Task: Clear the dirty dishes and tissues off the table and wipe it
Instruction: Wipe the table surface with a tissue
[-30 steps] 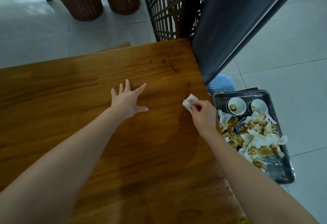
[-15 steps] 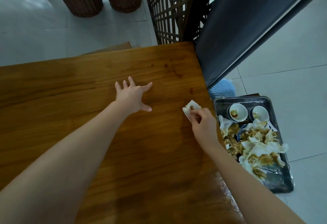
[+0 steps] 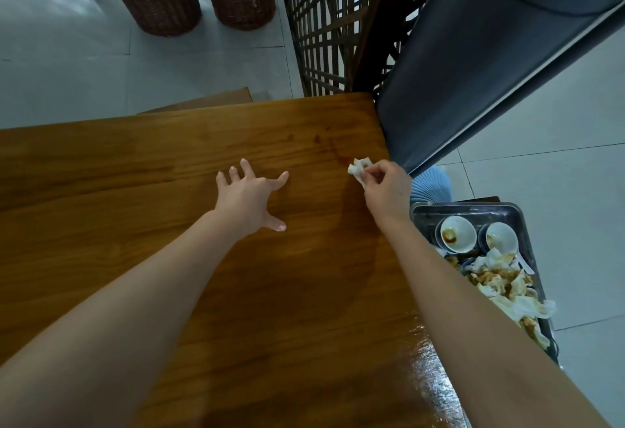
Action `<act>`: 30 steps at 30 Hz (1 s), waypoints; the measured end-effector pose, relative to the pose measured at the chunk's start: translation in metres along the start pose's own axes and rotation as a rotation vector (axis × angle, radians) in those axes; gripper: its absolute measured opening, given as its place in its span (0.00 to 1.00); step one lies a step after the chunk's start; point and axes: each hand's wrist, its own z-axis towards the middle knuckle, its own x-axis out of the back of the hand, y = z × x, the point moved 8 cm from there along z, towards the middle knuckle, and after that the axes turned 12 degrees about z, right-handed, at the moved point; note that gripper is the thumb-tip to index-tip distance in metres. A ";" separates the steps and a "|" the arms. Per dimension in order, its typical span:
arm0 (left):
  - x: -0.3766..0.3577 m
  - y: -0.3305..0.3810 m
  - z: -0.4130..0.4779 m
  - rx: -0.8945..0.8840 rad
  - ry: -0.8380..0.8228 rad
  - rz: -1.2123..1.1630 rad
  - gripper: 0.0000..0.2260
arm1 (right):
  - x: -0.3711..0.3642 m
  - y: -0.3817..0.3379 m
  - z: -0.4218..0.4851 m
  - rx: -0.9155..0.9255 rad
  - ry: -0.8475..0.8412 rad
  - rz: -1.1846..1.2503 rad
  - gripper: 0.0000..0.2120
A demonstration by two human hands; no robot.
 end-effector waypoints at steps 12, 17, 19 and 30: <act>-0.004 -0.049 -0.023 0.028 -0.017 -0.142 0.50 | -0.002 0.004 -0.033 0.032 -0.128 -0.087 0.07; -0.031 -0.082 -0.036 0.084 -0.105 -0.015 0.52 | -0.011 -0.005 -0.020 0.035 -0.115 -0.053 0.07; -0.033 -0.083 -0.033 0.083 -0.081 -0.030 0.52 | -0.024 -0.017 -0.007 0.051 -0.137 -0.041 0.07; -0.033 -0.083 -0.033 0.133 -0.083 -0.145 0.52 | -0.063 -0.053 0.039 0.090 -0.186 -0.033 0.08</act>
